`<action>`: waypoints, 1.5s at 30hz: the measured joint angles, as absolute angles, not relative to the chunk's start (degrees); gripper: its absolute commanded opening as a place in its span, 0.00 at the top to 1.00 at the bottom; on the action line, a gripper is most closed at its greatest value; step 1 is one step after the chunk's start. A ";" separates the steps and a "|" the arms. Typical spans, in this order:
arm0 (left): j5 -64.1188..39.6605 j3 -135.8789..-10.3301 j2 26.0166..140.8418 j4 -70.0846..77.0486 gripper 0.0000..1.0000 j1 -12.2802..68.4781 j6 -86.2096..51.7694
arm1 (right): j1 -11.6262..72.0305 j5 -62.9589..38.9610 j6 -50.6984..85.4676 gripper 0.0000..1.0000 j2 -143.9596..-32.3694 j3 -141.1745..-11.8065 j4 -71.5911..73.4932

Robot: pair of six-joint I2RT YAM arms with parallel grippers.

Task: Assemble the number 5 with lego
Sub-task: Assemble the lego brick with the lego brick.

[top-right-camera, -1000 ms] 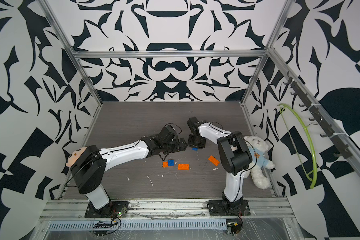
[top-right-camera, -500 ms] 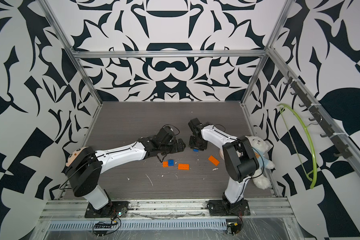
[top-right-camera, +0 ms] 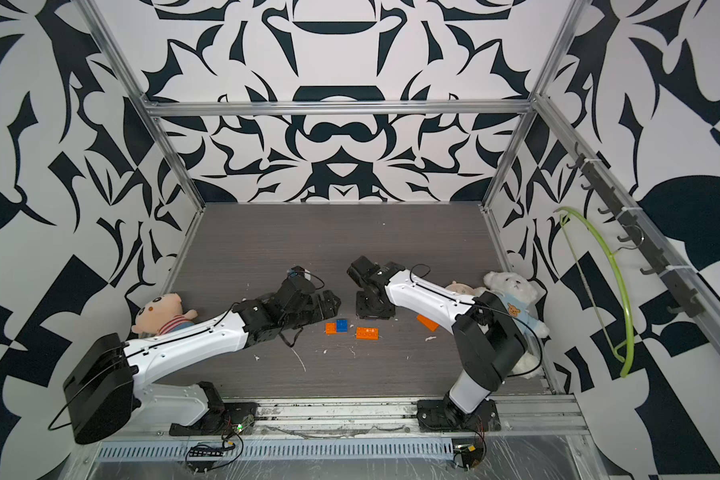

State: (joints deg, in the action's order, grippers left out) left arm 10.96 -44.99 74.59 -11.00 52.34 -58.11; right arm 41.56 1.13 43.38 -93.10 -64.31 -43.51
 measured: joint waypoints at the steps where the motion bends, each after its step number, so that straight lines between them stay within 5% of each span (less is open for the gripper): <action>1: 11.38 -44.38 73.73 -11.22 0.01 52.34 -58.35 | 42.19 1.19 43.86 0.62 -93.01 -63.99 -43.51; 45: 12.36 -40.62 70.89 -12.25 0.01 52.34 -60.71 | 49.87 2.44 53.10 0.62 -97.17 -62.41 -41.43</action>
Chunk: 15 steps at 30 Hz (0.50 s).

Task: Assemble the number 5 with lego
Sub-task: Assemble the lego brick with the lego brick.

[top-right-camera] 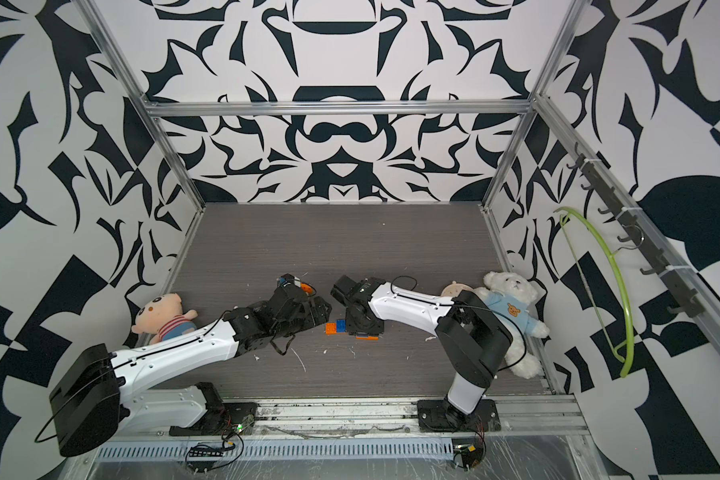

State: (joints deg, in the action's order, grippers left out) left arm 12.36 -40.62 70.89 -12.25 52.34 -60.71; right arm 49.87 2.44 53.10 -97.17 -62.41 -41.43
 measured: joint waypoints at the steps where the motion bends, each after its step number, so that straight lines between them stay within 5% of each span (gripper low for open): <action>1: 12.40 -40.62 70.89 -12.25 0.01 52.34 -60.71 | 50.02 2.55 53.12 0.62 -97.21 -62.41 -41.47; 15: 12.40 -40.62 70.89 -12.23 0.01 52.34 -60.71 | 50.24 2.90 54.04 0.62 -97.71 -62.50 -41.52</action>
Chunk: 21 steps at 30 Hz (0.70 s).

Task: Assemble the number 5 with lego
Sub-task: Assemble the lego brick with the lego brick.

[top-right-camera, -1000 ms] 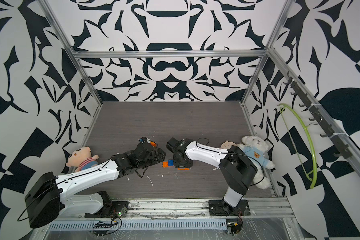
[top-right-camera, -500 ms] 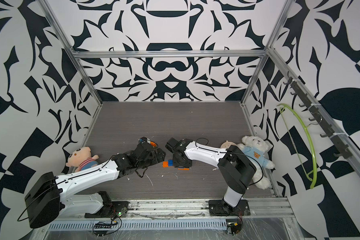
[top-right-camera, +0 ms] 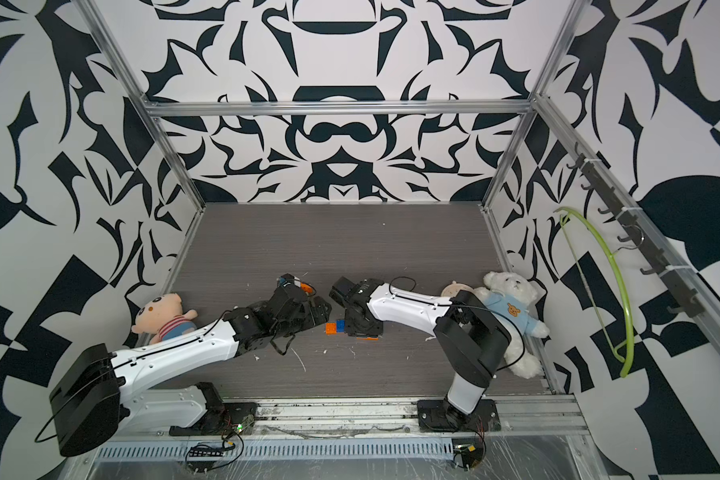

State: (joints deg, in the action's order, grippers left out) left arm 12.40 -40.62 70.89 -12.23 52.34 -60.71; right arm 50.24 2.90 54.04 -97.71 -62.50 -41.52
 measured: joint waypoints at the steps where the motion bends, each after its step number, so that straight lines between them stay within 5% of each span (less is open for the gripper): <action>1: 12.40 -40.62 70.89 -12.25 0.01 52.36 -60.73 | 50.24 2.92 54.08 0.62 -97.78 -62.52 -41.52; 21: 12.43 -40.62 71.90 -12.25 0.01 52.34 -60.77 | 50.35 3.46 54.04 0.65 -100.31 -63.05 -42.17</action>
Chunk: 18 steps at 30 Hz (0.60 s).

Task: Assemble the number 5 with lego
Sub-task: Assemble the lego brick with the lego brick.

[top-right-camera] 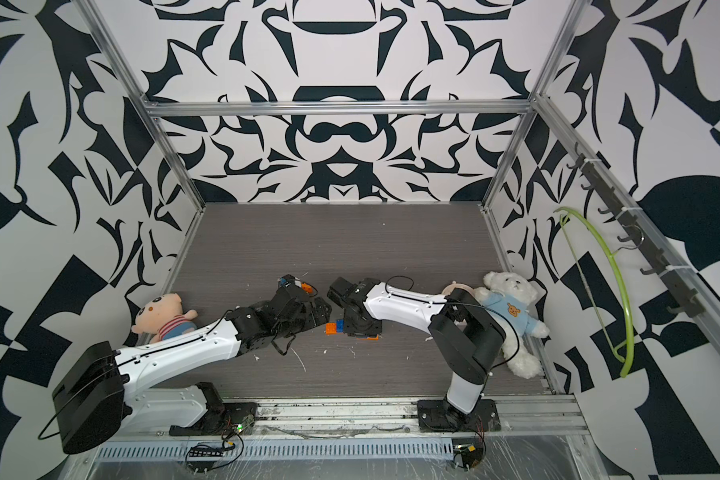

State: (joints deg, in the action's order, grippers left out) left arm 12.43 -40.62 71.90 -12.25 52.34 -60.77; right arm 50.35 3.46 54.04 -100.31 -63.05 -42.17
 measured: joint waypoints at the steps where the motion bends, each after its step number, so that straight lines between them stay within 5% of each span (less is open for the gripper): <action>1: 12.43 -40.62 71.90 -12.25 0.01 52.36 -60.84 | 50.35 3.46 54.00 0.65 -100.49 -62.87 -42.04; 9: 12.43 -40.62 72.12 -12.25 0.01 52.34 -60.88 | 50.35 3.51 53.95 0.64 -100.01 -61.84 -41.08; 18: 12.43 -40.73 72.14 -12.25 0.01 52.34 -60.77 | 50.48 4.43 52.16 0.47 -99.26 -62.15 -41.74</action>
